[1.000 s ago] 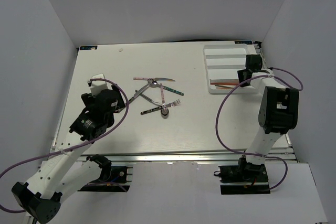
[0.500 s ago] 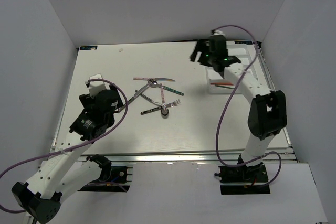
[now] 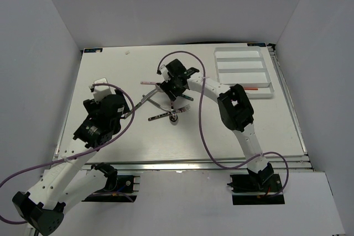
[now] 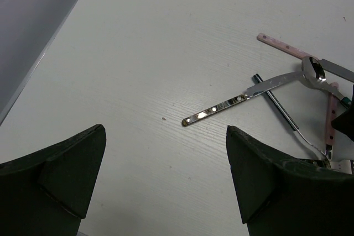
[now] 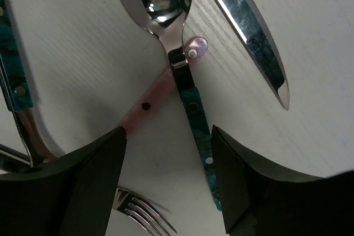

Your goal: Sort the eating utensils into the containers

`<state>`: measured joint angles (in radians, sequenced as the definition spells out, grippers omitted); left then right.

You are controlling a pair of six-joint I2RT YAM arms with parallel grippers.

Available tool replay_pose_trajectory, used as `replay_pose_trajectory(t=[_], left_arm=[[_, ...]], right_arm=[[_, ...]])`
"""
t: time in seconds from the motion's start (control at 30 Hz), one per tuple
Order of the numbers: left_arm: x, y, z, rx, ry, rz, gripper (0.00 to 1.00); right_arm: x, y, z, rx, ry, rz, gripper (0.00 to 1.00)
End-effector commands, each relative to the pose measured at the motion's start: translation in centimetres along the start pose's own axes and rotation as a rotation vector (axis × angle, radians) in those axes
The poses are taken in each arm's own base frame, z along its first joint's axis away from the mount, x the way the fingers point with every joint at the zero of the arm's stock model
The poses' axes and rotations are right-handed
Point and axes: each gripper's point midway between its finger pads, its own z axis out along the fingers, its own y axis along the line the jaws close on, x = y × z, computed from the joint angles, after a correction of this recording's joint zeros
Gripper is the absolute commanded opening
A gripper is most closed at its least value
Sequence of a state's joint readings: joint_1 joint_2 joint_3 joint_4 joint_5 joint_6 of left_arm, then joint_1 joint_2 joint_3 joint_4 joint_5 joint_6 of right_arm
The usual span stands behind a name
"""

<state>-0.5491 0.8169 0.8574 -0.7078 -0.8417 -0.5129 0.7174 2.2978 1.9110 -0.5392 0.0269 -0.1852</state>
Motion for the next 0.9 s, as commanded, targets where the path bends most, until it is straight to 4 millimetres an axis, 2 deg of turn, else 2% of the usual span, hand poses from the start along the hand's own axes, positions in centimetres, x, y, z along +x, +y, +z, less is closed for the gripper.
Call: replay_pose_trajectory(t=[0.0,0.13,0.33,0.43,0.47,0.53,0.57,0.67,0.7,0.77,0.8,0.87], left_arm=[[-0.1,0.1,0.0,-0.003,-0.004,-0.002,0.98],[0.0,0.0,0.0,0.0,-0.001,0.002,0.98],[0.0,0.0,0.0,0.004,-0.001,0.0,0.98],[0.0,0.0,0.0,0.005,0.0,0.003,0.98],[0.0,0.0,0.0,0.005,0.0,0.003,0.98],[0.0,-0.1,0.0,0.008,0.001,0.003,0.98],[0.0,-0.1,0.0,0.008,0.001,0.003,0.98],[0.0,0.0,0.0,0.005,0.0,0.003,0.98],[0.0,-0.1,-0.1,0.007,-0.001,0.002,0.98],[-0.1,0.0,-0.1,0.004,-0.002,-0.001,0.98],[0.0,0.0,-0.1,0.003,-0.002,0.0,0.98],[0.0,0.1,-0.1,0.003,-0.002,0.0,0.98]], right_arm=[[-2.0,-1.8,-1.6,0.029,-0.033,-0.082,0.67],[0.4,-2.0,0.3,0.011,0.035,-0.094,0.62],[2.8,-1.4,1.7,-0.084,0.081,-0.061,0.5],[3.7,-1.1,1.9,-0.102,0.103,-0.069,0.33],[3.9,-1.0,1.8,-0.104,0.107,-0.068,0.17],[3.2,-1.0,1.1,-0.106,0.084,-0.069,0.0],[2.6,-0.9,0.8,-0.107,0.059,-0.065,0.0],[-0.1,-1.4,-1.8,-0.078,-0.039,-0.049,0.0],[-1.7,-1.9,-3.7,-0.049,-0.082,-0.039,0.0],[-3.1,-3.1,-5.8,0.011,-0.119,-0.028,0.0],[-4.4,-4.0,-7.9,0.043,-0.165,-0.004,0.0],[-5.6,-5.7,-10.1,0.107,-0.209,0.05,0.0]])
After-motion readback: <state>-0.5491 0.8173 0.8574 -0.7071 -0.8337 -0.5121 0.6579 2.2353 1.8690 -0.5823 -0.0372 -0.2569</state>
